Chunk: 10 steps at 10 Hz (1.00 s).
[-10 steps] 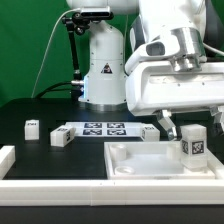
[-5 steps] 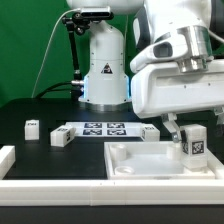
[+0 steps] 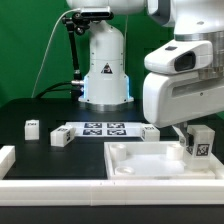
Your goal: Assemble one leg
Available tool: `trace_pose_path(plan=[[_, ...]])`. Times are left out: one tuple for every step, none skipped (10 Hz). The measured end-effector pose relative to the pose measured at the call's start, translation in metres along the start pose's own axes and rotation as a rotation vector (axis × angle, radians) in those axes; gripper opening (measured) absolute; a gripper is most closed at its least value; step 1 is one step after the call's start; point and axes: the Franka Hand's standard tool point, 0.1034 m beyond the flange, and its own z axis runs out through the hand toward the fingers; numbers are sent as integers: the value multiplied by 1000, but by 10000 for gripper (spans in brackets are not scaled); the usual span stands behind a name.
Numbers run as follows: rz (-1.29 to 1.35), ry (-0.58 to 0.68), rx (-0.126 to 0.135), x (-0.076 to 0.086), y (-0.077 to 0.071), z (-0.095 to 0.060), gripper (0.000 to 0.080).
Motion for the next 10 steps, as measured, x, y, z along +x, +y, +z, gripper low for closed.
trace_pose_path(plan=[[-4, 3, -1, 0, 5, -1, 648], [2, 6, -2, 0, 10, -2, 648], [13, 15, -6, 0, 15, -3, 648], [14, 24, -9, 0, 15, -3, 648], [13, 22, -9, -1, 14, -1, 648], [12, 21, -9, -2, 16, -1, 648], [12, 21, -9, -2, 16, 0, 549], [12, 20, -9, -2, 16, 0, 410], [12, 20, -9, -2, 16, 0, 289], [30, 21, -8, -2, 16, 0, 289]])
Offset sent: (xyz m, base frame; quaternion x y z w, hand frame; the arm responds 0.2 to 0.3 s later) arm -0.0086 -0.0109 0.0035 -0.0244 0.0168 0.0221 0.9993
